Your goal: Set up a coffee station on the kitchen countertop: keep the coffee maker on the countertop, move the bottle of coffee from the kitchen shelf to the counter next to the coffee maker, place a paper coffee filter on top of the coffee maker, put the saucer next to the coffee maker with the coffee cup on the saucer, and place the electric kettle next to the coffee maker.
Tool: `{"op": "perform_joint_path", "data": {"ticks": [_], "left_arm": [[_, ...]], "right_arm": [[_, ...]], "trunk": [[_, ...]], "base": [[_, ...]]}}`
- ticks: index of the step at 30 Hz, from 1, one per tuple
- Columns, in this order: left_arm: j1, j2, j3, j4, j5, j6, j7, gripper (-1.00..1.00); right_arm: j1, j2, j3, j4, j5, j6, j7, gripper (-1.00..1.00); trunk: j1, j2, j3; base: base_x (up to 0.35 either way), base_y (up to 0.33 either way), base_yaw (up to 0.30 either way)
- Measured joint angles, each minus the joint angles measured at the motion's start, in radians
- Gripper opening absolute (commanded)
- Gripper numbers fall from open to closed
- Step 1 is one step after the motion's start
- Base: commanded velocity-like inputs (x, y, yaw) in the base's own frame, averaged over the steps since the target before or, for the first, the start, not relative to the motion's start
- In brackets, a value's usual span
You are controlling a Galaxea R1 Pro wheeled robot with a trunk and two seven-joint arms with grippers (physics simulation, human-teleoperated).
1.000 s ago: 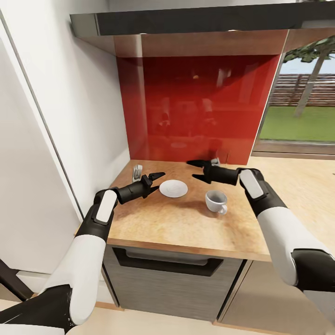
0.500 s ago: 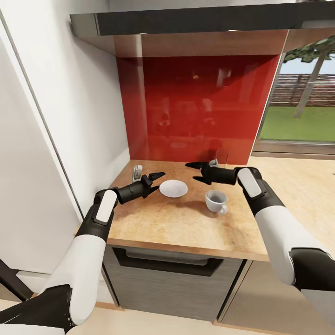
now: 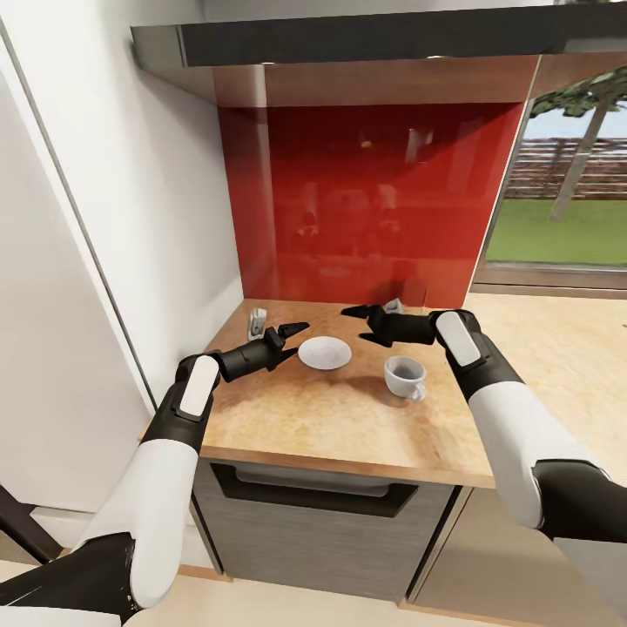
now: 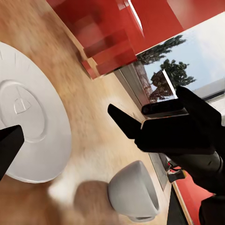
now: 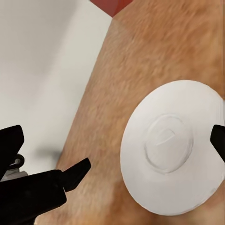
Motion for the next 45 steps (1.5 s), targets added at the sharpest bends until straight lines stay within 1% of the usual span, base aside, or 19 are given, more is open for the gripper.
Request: {"op": "perform_joint_path", "data": {"ticks": [3,6,21,22,23,25,28,29,34,45], "left_arm": [[0.0,0.0,0.0,0.0,0.0,0.0,0.0,1.0],[0.0,0.0,0.0,0.0,0.0,0.0,0.0,1.0],[0.0,0.0,-0.001,0.0,0.0,-0.001,0.003,1.0],[0.0,0.0,-0.001,-0.002,0.0,-0.001,0.015,1.0],[0.0,0.0,-0.002,-0.007,-0.001,-0.002,0.047,1.0],[0.0,0.0,-0.003,-0.018,0.0,-0.002,0.087,1.0],[0.0,0.0,-0.004,-0.04,0.001,-0.001,0.133,1.0],[0.0,0.0,-0.005,-0.059,0.002,-0.001,0.163,1.0],[-0.002,0.0,-0.009,-0.072,0.002,0.0,0.184,1.0],[-0.01,0.0,-0.027,-0.072,0.003,0.0,0.187,1.0]], "right_arm": [[0.0,0.011,0.0,0.002,0.0,-0.005,-0.008,1.0],[0.0,0.017,0.0,0.006,0.001,-0.006,-0.01,1.0],[0.0,0.019,0.0,0.012,0.003,-0.008,-0.017,1.0],[0.0,0.019,0.0,0.012,0.003,-0.008,-0.017,1.0],[0.0,0.019,0.0,0.012,0.003,-0.008,-0.017,1.0],[0.0,0.019,0.0,0.012,0.003,-0.008,-0.017,1.0],[0.0,0.019,0.0,0.012,0.003,-0.008,-0.017,1.0],[0.0,0.019,0.0,0.012,0.003,-0.008,-0.017,1.0],[0.0,0.019,0.0,0.012,0.003,-0.008,-0.017,1.0],[0.0,0.019,-0.001,0.012,0.002,-0.008,-0.017,1.0]], "trunk": [[0.0,0.0,0.0],[0.0,0.0,0.0],[0.0,0.0,0.0],[0.0,0.0,0.0],[0.0,0.0,0.0],[0.0,0.0,0.0],[0.0,0.0,0.0],[0.0,0.0,0.0],[0.0,0.0,0.0],[0.0,0.0,0.0]], "base": [[0.0,0.0,0.0],[0.0,0.0,0.0],[0.0,0.0,0.0],[0.0,0.0,0.0],[0.0,0.0,0.0],[0.0,0.0,0.0],[0.0,0.0,0.0],[0.0,0.0,0.0],[0.0,0.0,0.0],[0.0,0.0,0.0]]}}
